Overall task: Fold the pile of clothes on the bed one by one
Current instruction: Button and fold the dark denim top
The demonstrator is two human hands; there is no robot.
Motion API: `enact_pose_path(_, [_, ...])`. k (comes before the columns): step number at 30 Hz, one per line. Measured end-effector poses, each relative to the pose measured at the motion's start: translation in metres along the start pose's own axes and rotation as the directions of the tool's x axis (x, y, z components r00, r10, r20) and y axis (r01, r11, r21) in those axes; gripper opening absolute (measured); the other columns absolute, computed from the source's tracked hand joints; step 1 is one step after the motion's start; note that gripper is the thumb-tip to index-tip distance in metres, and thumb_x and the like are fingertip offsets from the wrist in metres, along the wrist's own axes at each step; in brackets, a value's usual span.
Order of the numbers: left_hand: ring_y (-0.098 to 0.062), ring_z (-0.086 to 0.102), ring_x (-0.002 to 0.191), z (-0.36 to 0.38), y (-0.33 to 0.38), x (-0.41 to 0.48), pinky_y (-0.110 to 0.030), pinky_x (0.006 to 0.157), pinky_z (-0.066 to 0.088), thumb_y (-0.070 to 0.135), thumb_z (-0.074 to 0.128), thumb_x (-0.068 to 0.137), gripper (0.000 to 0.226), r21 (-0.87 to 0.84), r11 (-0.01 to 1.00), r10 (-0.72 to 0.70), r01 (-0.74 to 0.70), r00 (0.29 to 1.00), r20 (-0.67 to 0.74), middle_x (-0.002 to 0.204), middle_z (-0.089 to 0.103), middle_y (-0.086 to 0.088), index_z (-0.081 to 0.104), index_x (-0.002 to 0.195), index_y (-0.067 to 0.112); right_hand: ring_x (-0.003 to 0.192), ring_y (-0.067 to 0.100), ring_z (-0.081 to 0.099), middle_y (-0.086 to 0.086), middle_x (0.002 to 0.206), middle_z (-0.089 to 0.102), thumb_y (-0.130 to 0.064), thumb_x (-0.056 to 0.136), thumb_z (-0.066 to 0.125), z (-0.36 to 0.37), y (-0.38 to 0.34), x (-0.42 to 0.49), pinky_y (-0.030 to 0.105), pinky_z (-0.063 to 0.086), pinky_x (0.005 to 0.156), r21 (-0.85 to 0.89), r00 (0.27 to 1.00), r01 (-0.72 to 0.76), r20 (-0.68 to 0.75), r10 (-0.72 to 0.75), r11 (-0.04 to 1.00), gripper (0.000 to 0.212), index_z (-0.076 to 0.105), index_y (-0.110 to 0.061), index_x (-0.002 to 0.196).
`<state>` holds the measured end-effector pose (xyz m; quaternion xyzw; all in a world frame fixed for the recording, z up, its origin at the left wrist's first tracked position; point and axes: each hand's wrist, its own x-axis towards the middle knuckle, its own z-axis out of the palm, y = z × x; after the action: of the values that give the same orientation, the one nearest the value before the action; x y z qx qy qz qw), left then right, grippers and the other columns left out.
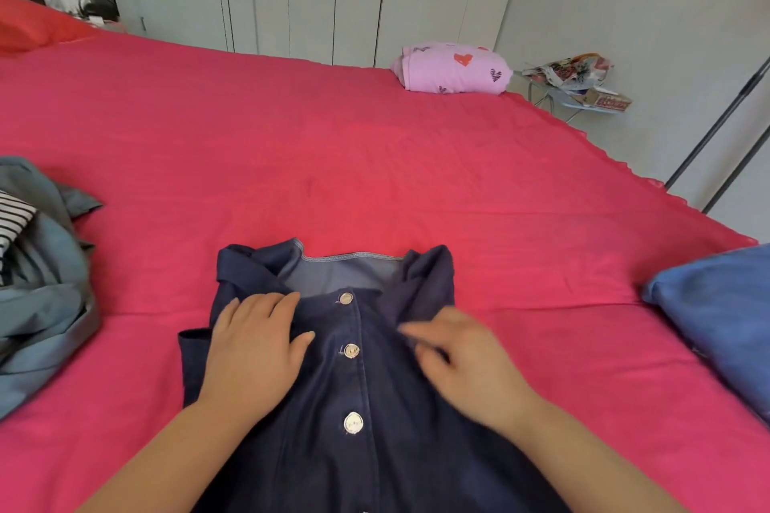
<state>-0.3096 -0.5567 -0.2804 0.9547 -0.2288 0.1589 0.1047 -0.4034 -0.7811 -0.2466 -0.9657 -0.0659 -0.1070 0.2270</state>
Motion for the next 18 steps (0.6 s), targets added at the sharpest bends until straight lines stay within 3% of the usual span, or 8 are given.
enact_pose_path(2, [-0.027, 0.068, 0.088, 0.001, 0.005, 0.001, -0.051, 0.081, 0.051, 0.045, 0.037, 0.076, 0.054, -0.039, 0.999, 0.026, -0.026, 0.999, 0.018, 0.094, 0.07, -0.004, 0.069, 0.102, 0.009, 0.098, 0.015, 0.048, -0.002, 0.099, 0.054, -0.059, 0.072, 0.024, 0.011, 0.001, -0.009, 0.025, 0.037, 0.089, -0.155, 0.958, 0.03, 0.285, 0.016, 0.988, 0.067, 0.058, -0.033, 0.124])
enact_pose_path(4, [-0.026, 0.067, 0.089, 0.003, 0.006, 0.002, -0.051, 0.081, 0.051, 0.044, 0.038, 0.078, 0.052, -0.082, 0.995, 0.056, -0.054, 0.998, 0.021, 0.095, 0.07, -0.004, 0.069, 0.102, 0.01, 0.1, 0.01, 0.048, -0.002, 0.103, 0.057, -0.067, 0.07, 0.025, 0.01, 0.003, -0.011, 0.023, 0.036, 0.094, -0.09, 0.943, -0.006, 0.331, 0.035, 0.996, 0.074, 0.059, -0.027, 0.123])
enact_pose_path(6, [-0.027, 0.067, 0.092, 0.003, 0.005, 0.006, -0.051, 0.082, 0.051, 0.042, 0.037, 0.08, 0.052, -0.141, 0.988, 0.062, -0.06, 0.998, 0.01, 0.1, 0.07, -0.005, 0.068, 0.104, 0.009, 0.094, 0.007, 0.054, 0.004, 0.095, 0.066, -0.053, 0.082, 0.042, 0.0, 0.004, -0.004, 0.027, 0.041, 0.092, 0.15, 0.985, -0.114, 0.143, 0.093, 0.982, 0.055, 0.069, -0.01, 0.103])
enact_pose_path(8, [-0.031, 0.065, 0.095, 0.003, 0.002, 0.011, -0.05, 0.083, 0.051, 0.039, 0.035, 0.082, 0.053, -0.197, 0.98, 0.023, -0.027, 1.0, -0.018, 0.105, 0.069, -0.009, 0.067, 0.107, 0.005, 0.098, 0.01, 0.06, 0.004, 0.099, 0.07, -0.027, 0.091, 0.052, -0.007, 0.012, 0.011, 0.03, 0.042, 0.093, 0.294, 0.964, -0.241, -0.038, 0.263, 0.925, 0.029, 0.071, -0.005, 0.097])
enact_pose_path(10, [-0.036, 0.062, 0.103, 0.0, -0.002, 0.017, -0.05, 0.087, 0.049, 0.032, 0.038, 0.085, 0.049, -0.243, 0.969, -0.064, 0.046, 0.996, -0.067, 0.113, 0.065, -0.016, 0.064, 0.112, 0.0, 0.112, 0.015, 0.057, 0.004, 0.116, 0.066, -0.016, 0.094, 0.05, -0.009, 0.022, 0.028, 0.023, 0.036, 0.098, 0.203, 0.919, -0.336, -0.143, 0.367, 0.92, 0.026, 0.067, -0.012, 0.112])
enact_pose_path(13, [-0.037, 0.041, 0.13, -0.002, -0.01, 0.025, -0.048, 0.103, 0.036, 0.019, 0.049, 0.093, 0.043, -0.26, 0.95, -0.198, 0.176, 0.978, -0.061, 0.14, 0.044, -0.022, 0.049, 0.131, 0.0, 0.136, 0.019, 0.034, 0.006, 0.144, 0.042, -0.02, 0.096, 0.046, -0.001, 0.031, 0.047, 0.022, 0.022, 0.108, 0.032, 0.923, -0.334, -0.189, 0.334, 0.942, 0.041, 0.046, -0.018, 0.137])
enact_pose_path(15, [-0.033, 0.02, 0.141, 0.003, -0.013, 0.027, -0.046, 0.112, 0.023, 0.026, 0.046, 0.095, 0.054, -0.189, 0.964, -0.177, 0.184, 0.983, 0.056, 0.152, 0.022, -0.018, 0.031, 0.144, 0.007, 0.145, 0.024, 0.012, 0.004, 0.156, 0.017, -0.033, 0.098, 0.04, 0.015, 0.032, 0.052, 0.037, 0.017, 0.116, -0.105, 0.946, -0.323, -0.048, 0.32, 0.94, 0.05, 0.026, -0.028, 0.146])
enact_pose_path(18, [-0.026, -0.002, 0.145, 0.018, -0.01, 0.023, -0.041, 0.116, 0.006, 0.042, 0.029, 0.099, 0.062, -0.032, 0.993, -0.093, 0.113, 0.923, 0.375, 0.158, -0.002, -0.01, 0.003, 0.15, 0.02, 0.145, 0.027, -0.007, -0.003, 0.158, -0.005, -0.045, 0.098, 0.027, 0.044, 0.028, 0.05, 0.051, 0.009, 0.115, -0.309, 0.887, -0.309, 0.247, 0.39, 0.899, 0.056, 0.004, -0.036, 0.148])
